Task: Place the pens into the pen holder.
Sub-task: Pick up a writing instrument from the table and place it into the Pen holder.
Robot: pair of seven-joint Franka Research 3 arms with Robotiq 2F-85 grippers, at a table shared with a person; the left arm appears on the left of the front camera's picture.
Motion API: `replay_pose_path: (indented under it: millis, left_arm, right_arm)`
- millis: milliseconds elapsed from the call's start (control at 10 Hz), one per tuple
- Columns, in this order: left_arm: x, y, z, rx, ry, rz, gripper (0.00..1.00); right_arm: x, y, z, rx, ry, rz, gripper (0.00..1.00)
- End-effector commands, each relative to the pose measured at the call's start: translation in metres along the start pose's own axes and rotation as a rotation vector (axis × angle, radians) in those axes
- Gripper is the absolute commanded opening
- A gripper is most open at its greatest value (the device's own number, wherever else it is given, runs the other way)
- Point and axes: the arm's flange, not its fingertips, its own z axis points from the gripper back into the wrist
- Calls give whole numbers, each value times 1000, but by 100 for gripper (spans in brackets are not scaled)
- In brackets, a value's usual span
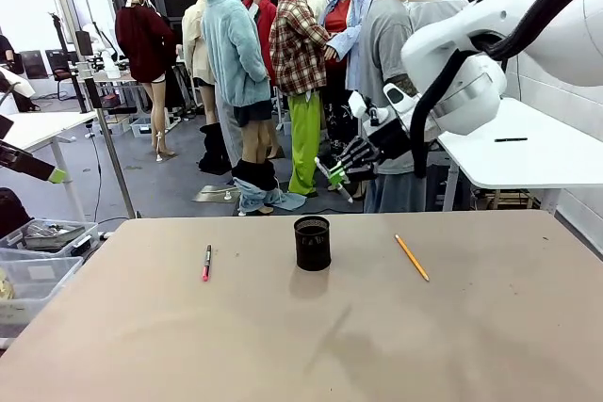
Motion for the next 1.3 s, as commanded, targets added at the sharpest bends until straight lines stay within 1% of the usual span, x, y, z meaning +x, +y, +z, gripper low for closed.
replay_pose_path:
  millis: [0, 100, 400, 600, 700, 900, 1200]
  left_arm:
    - [1, 0, 0, 10, 2, 19, 100]
    - [1, 0, 0, 10, 2, 19, 100]
    - [1, 0, 0, 10, 2, 19, 100]
    - [1, 0, 0, 10, 2, 19, 100]
    - [1, 0, 0, 10, 2, 19, 100]
    - [1, 0, 0, 10, 2, 19, 100]
    - [1, 0, 0, 10, 2, 19, 100]
  right_arm:
    - [-19, -10, -9, 174, -103, 88, 0]
    - [-20, -16, -21, 242, -173, 99, 0]
    - [-5, -21, -48, 314, -238, 165, 0]
    - [-5, -26, -67, 341, -247, 149, 0]
    - [-14, -35, -78, 309, -202, 100, 0]
    - [-29, -46, -87, 310, -201, 61, 0]
    - [-51, -55, -96, 294, -175, 10, 0]
